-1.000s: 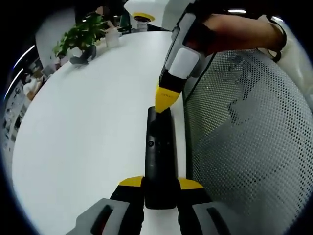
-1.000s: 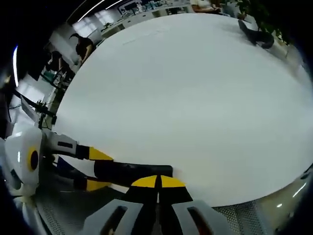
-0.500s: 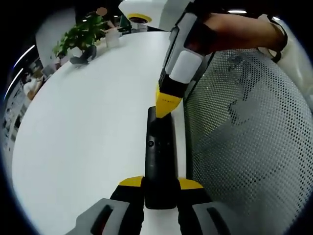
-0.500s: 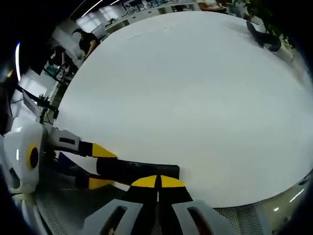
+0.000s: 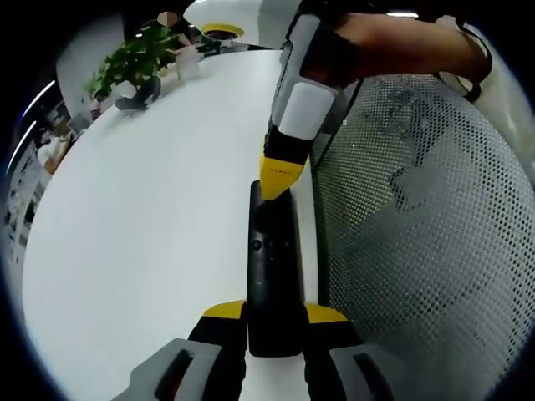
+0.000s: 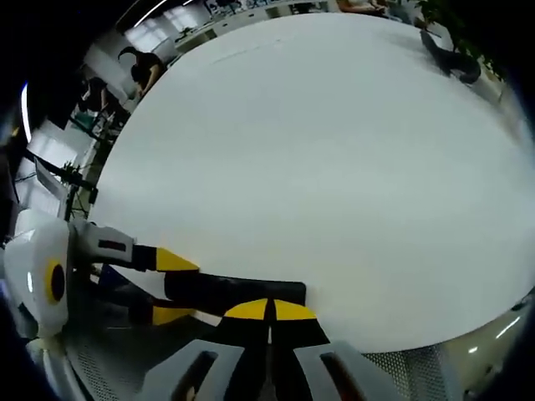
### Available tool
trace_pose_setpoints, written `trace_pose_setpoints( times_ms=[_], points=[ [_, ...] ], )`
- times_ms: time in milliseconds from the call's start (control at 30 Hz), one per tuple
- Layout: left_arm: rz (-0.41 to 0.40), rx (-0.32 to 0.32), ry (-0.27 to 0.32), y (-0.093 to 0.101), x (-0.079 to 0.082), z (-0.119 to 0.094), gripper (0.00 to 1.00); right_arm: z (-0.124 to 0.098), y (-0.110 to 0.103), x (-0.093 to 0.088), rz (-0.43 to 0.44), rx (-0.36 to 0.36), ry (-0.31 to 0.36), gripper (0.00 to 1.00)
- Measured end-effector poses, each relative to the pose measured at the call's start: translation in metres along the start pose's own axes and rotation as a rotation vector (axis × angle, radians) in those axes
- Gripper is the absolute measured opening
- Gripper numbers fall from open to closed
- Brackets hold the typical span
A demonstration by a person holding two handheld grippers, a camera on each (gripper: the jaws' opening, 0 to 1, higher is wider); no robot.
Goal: Press the specified remote control buttons in sequence, fully releasing each button before pressing the next.
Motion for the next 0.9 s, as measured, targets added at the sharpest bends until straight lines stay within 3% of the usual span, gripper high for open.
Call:
trace_pose_setpoints(
  times_ms=[267,900],
  points=[
    [-0.002,0.005,-0.003,0.001,0.0,0.0,0.23,0.001,-0.001,0.002,-0.006,-0.002,-0.037,0.0],
    [-0.005,0.003,0.002,0.001,-0.001,-0.001,0.23,0.01,-0.022,0.006,-0.131,-0.036,-0.069,0.0]
  ],
)
Point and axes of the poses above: the point that each gripper's makers call its tool centre point, and the gripper's own axes: z roughly forward along the fingers, y roughly to its right, x roughly out of its top, the point moved 8 cm from there along -z, roughly backward along the fingers, and after that the axes turned 1 degree about z, right-handed, at the moved point
